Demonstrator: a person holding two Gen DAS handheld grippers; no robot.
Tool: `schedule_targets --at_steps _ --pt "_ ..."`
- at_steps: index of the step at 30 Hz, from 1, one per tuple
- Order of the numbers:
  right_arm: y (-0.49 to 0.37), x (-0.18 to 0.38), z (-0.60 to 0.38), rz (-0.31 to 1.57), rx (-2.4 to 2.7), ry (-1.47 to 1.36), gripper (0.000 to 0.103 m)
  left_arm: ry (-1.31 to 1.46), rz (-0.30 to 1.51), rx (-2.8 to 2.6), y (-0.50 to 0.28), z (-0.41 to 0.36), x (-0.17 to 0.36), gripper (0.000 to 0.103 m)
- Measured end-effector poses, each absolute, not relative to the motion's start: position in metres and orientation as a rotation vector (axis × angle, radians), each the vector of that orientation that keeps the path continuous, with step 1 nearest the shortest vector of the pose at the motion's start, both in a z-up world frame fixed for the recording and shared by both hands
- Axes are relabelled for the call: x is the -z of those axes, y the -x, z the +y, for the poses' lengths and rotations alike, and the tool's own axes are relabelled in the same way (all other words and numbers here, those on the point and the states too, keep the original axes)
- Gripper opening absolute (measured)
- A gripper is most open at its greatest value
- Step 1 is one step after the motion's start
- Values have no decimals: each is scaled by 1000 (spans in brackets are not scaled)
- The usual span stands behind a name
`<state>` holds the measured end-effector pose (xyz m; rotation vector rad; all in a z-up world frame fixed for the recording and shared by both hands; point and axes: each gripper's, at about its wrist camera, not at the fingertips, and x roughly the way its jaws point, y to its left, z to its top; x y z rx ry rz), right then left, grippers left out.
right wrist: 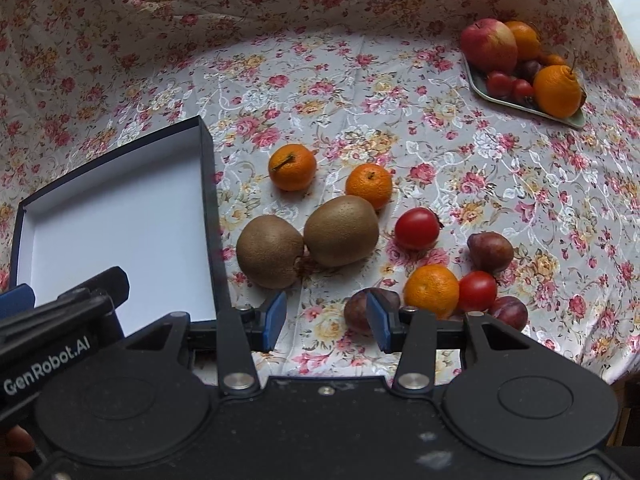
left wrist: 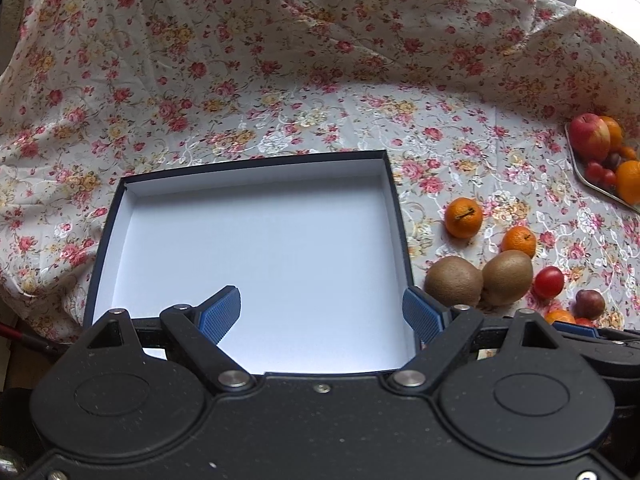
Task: Organize fruits
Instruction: 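Move the right tool toward a dark red plum while the left tool approaches another plum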
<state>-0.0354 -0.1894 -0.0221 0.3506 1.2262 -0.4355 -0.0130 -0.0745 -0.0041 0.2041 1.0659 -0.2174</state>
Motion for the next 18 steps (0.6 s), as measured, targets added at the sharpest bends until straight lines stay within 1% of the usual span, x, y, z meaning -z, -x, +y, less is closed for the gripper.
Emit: schedule_targets --at_steps 6,18 --pt "59 16 -227 1224 453 -425 47 -232 1055 290 24 -111 4 89" --pt "109 31 -297 1228 584 -469 47 -282 1060 451 49 -184 9 89"
